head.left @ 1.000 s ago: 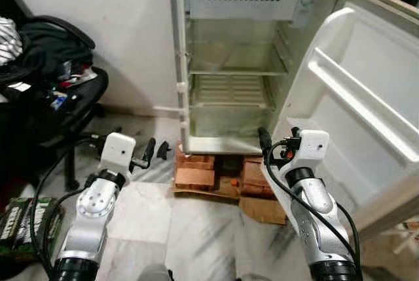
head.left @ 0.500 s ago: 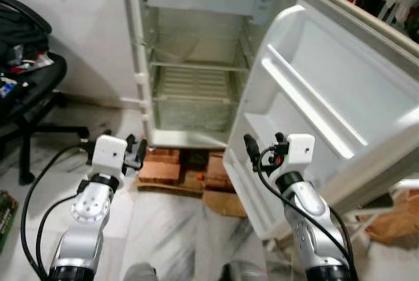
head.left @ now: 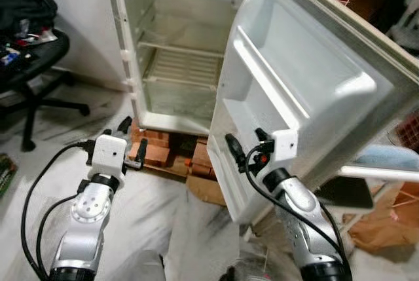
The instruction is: Restocking fridge
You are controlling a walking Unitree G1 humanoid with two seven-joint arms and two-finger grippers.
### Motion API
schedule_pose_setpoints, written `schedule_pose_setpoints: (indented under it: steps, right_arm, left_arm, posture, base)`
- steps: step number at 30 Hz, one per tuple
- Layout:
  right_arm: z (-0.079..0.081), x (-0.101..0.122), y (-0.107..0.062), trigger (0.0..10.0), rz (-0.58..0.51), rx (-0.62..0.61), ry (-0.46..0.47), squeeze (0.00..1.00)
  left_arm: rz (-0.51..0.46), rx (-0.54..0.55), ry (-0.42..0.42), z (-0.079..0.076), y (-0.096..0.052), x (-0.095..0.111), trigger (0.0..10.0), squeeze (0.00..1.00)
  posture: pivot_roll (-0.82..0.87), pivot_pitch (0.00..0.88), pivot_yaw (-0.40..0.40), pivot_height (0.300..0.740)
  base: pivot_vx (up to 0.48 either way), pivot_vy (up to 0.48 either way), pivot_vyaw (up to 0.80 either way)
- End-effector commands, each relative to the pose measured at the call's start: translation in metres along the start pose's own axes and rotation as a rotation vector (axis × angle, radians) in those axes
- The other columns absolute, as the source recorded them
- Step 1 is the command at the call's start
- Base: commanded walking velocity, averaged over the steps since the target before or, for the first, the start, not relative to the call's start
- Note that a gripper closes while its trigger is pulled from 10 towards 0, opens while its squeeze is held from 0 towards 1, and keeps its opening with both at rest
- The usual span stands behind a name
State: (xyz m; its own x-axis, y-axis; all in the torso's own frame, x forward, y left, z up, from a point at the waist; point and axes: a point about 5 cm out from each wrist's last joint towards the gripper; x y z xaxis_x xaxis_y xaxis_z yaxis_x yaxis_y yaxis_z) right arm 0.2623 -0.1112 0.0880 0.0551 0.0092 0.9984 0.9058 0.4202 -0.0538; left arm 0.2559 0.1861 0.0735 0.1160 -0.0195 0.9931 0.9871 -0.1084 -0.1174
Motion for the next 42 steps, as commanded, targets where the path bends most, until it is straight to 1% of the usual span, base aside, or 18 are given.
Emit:
schedule_pose_setpoints:
  steps: [1, 5, 7, 9, 11, 13, 16, 18, 19, 23, 25, 29, 31, 34, 36, 38, 40, 42]
  right_arm:
    - [-0.022, -0.009, -0.015, 10.0, 0.05, -0.076, 0.008, 0.0]
    - [-0.02, -0.009, -0.016, 10.0, 0.048, -0.04, 0.037, 0.0]
    - [-0.016, -0.01, -0.018, 10.0, 0.057, 0.013, 0.059, 0.0]
    - [-0.013, -0.012, -0.022, 10.0, 0.082, 0.103, 0.095, 0.0]
    - [-0.013, -0.014, -0.024, 10.0, 0.1, 0.141, 0.098, 0.0]
    - [-0.019, -0.016, -0.027, 10.0, 0.125, 0.165, 0.076, 0.0]
    - [-0.037, -0.017, -0.025, 10.0, 0.149, 0.088, 0.008, 0.0]
    - [-0.049, -0.013, -0.022, 10.0, 0.139, 0.022, -0.028, 0.0]
    - [-0.061, -0.007, -0.017, 10.0, 0.115, -0.056, -0.065, 0.0]
    - [-0.074, 0.006, -0.006, 10.0, 0.065, -0.149, -0.072, 0.0]
    - [-0.08, 0.018, 0.006, 10.0, 0.009, -0.218, -0.041, 0.0]
    - [-0.079, 0.025, 0.013, 10.0, -0.03, -0.246, -0.062, 0.0]
    - [-0.072, 0.03, 0.02, 10.0, -0.071, -0.263, -0.029, 0.0]
    - [-0.066, 0.032, 0.024, 10.0, -0.082, -0.261, -0.017, 0.0]
    - [-0.056, 0.036, 0.035, 10.0, -0.104, -0.253, -0.021, 0.0]
    - [-0.054, 0.037, 0.038, 10.0, -0.106, -0.251, -0.022, 0.0]
    - [-0.053, 0.04, 0.043, 10.0, -0.113, -0.257, -0.026, 0.0]
    - [-0.054, 0.045, 0.051, 10.0, -0.121, -0.271, -0.042, 0.0]
  left_arm:
    - [0.005, -0.03, 0.01, -0.007, -0.001, 0.001, 10.0, 0.0]
    - [-0.004, -0.054, 0.022, -0.008, -0.001, 0.002, 10.0, 0.0]
    - [0.007, -0.047, 0.027, -0.008, -0.002, 0.001, 10.0, 0.0]
    - [0.014, -0.041, 0.03, -0.007, -0.002, 0.0, 10.0, 0.0]
    - [0.019, -0.037, 0.033, -0.007, -0.003, -0.001, 10.0, 0.0]
    - [0.005, -0.061, 0.04, -0.008, -0.003, 0.001, 10.0, 0.0]
    - [0.007, -0.047, 0.042, -0.007, -0.003, 0.001, 10.0, 0.0]
    - [0.004, -0.035, 0.04, -0.004, -0.003, 0.002, 10.0, 0.0]
    - [0.002, -0.009, 0.041, 0.0, -0.002, 0.003, 10.0, 0.0]
    - [0.0, 0.019, 0.027, 0.005, -0.001, 0.003, 10.0, 0.0]
    - [-0.005, 0.04, 0.021, 0.01, 0.0, 0.005, 10.0, 0.0]
    - [-0.016, 0.055, 0.003, 0.013, 0.001, 0.007, 10.0, 0.0]
    - [-0.014, 0.067, -0.011, 0.015, 0.001, 0.006, 10.0, 0.0]
    - [-0.017, 0.066, -0.014, 0.015, 0.001, 0.007, 10.0, 0.0]
    - [-0.01, 0.082, -0.002, 0.015, 0.001, 0.006, 10.0, 0.0]
    - [-0.005, 0.092, 0.003, 0.016, 0.001, 0.005, 10.0, 0.0]
    - [-0.007, 0.096, -0.016, 0.015, 0.001, 0.005, 10.0, 0.0]
    - [-0.015, 0.091, -0.023, 0.015, 0.001, 0.006, 10.0, 0.0]
  posture:
    - [0.01, 0.072, -0.077, 0.74]
    - [0.01, 0.076, -0.075, 0.74]
    - [0.02, 0.078, -0.074, 0.74]
    - [0.02, 0.079, -0.072, 0.74]
    - [0.02, 0.081, -0.071, 0.74]
    - [0.02, 0.081, -0.072, 0.74]
    - [0.02, 0.081, -0.072, 0.74]
    - [0.02, 0.079, -0.069, 0.74]
    - [0.02, 0.079, -0.067, 0.74]
    - [0.02, 0.079, -0.067, 0.74]
    - [0.03, 0.077, -0.066, 0.74]
    - [0.04, 0.077, -0.068, 0.74]
    - [0.04, 0.078, -0.068, 0.74]
    - [0.04, 0.079, -0.067, 0.74]
    - [0.04, 0.08, -0.065, 0.74]
    - [0.04, 0.08, -0.064, 0.74]
    - [0.04, 0.081, -0.065, 0.74]
    - [0.05, 0.081, -0.068, 0.74]
  base:
    - [-0.3, -0.375, 0.0]
    - [-0.311, -0.364, 0.0]
    - [-0.296, -0.379, 0.0]
    - [-0.3, -0.375, 0.0]
    - [-0.313, -0.364, 0.0]
    - [0.0, 0.0, 0.0]
    - [0.0, 0.0, 0.0]
    - [0.0, 0.0, 0.0]
    - [0.0, 0.0, 0.0]
    - [0.0, 0.0, 0.0]
    - [0.0, 0.0, 0.0]
    - [0.0, 0.0, 0.0]
    - [0.0, 0.0, 0.75]
    - [0.0, 0.0, 0.75]
    - [0.0, 0.0, 0.72]
    - [0.0, 0.0, 0.7]
    - [0.0, 0.0, 0.69]
    - [0.0, 0.0, 0.68]
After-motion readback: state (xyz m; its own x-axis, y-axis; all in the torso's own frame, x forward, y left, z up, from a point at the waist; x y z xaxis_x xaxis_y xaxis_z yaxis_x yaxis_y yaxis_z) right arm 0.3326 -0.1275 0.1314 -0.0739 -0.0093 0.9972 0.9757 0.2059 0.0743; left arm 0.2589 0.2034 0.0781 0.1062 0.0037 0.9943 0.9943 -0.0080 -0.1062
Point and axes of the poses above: a point about 5 cm out from each wrist's last joint towards the gripper, its own y axis pointing out of the wrist towards the gripper, its own x axis along the axis of the wrist's last joint, z = x × y, and after that the axes turned 13 degrees about -y, right-handed
